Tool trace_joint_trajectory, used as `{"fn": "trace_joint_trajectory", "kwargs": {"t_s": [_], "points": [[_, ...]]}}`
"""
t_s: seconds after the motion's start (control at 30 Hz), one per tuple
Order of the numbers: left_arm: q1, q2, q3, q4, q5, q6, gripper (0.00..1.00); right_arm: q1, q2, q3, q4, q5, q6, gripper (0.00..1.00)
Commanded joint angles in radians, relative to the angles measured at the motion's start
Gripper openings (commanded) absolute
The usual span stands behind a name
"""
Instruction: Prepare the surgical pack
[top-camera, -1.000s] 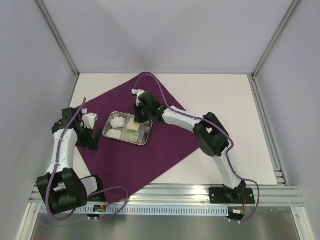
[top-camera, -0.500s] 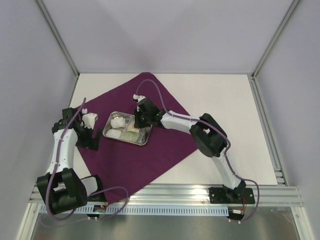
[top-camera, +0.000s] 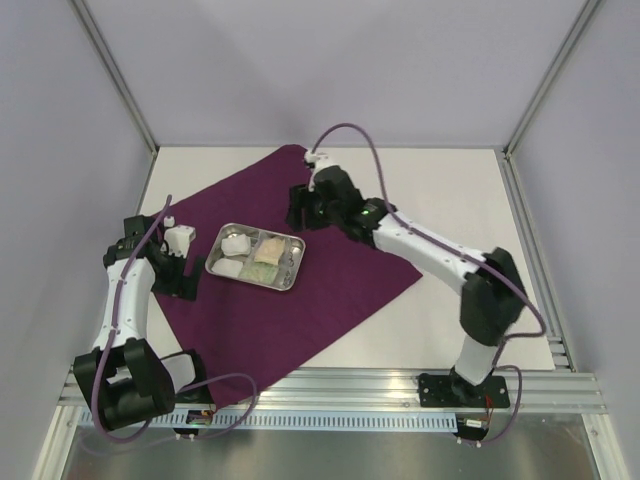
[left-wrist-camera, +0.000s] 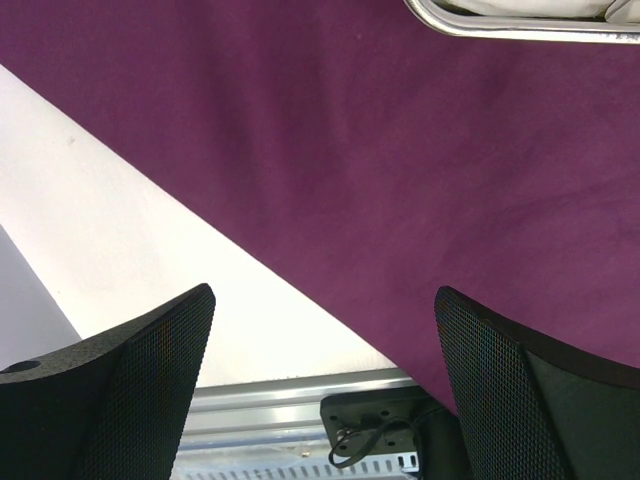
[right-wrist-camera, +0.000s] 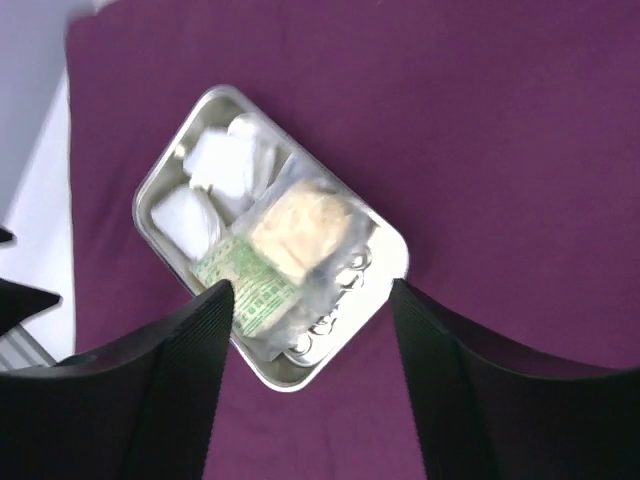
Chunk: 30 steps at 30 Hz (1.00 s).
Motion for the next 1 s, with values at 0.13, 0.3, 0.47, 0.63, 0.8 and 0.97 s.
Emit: {"fn": "trace_joint_trajectory", "kwargs": {"t_s": [0.13,0.3,0.47,0.63,0.8,0.97], "points": [[0.007,-0.017,0.041,-0.006,0.016,-0.012,1.0,-0.305,-0.348,-0.455,-0.133,0.135,0.198,0.72],[0.007,-0.021,0.058,-0.02,0.013,-0.016,1.0,-0.53,-0.463,-0.735,-0.081,0.133,0.191,0.73],[0.007,-0.034,0.065,-0.034,0.016,-0.019,1.0,-0.599,-0.411,-0.792,-0.022,0.109,0.16,0.73],[0.009,-0.05,0.064,-0.044,0.013,-0.013,1.0,-0.604,-0.313,-0.846,0.066,0.017,0.181,0.61],[0.008,-0.054,0.064,-0.046,0.005,-0.012,1.0,-0.604,-0.281,-0.861,0.161,-0.089,0.209,0.28],[0.007,-0.049,0.065,-0.046,0.005,-0.01,1.0,-0.662,-0.316,-0.85,0.161,-0.034,0.231,0.01]]}}
